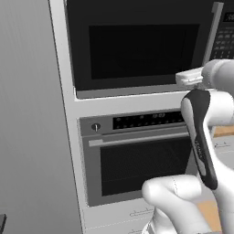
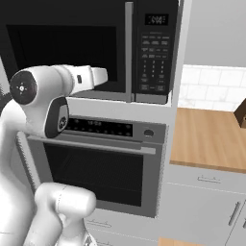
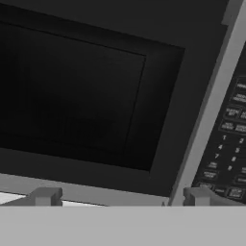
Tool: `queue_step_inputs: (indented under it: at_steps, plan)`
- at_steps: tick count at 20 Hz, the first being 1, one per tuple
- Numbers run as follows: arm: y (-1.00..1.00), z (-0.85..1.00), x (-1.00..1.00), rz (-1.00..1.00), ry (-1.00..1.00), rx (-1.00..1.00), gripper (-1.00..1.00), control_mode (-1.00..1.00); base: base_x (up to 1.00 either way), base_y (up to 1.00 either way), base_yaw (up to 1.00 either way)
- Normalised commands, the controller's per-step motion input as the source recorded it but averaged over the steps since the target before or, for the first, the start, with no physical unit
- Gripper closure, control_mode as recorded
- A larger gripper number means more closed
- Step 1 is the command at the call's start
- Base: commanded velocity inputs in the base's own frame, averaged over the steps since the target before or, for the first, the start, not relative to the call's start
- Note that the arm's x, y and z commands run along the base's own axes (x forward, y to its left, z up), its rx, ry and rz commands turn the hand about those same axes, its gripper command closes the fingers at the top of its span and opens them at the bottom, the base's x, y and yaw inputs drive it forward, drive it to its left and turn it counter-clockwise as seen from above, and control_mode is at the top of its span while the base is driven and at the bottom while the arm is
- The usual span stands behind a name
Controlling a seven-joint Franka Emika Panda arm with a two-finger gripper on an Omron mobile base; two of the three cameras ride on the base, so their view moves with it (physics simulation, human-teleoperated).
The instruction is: Open the microwave, place the bowl with waffle inside the microwave, then close the microwave door and turn it on.
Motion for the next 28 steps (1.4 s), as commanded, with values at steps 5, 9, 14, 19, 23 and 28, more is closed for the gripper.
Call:
queue_step_inputs:
  at_steps: [5,9,14,19,23,28]
  plan:
    - [-0.44,0.00,-0.75,0.00,0.01,0.00,-1.00,-1.00,0.00,0.00,0.00]
    - [-0.45,0.00,-0.12,0.00,0.04,0.00,-1.00,-1.00,0.00,0.00,0.00]
    - [-0.35,-0.01,0.01,0.00,0.04,0.00,-1.00,-1.00,0.00,0.00,0.00]
    - [-0.23,-0.08,0.10,0.00,0.02,0.00,-1.00,-1.00,0.00,0.00,0.00]
    - [-0.21,-0.12,0.16,0.00,0.00,0.00,-1.00,-1.00,0.00,0.00,0.00]
    - [-0.39,-0.26,0.29,0.00,0.00,0.00,-1.00,-1.00,0.00,0.00,0.00]
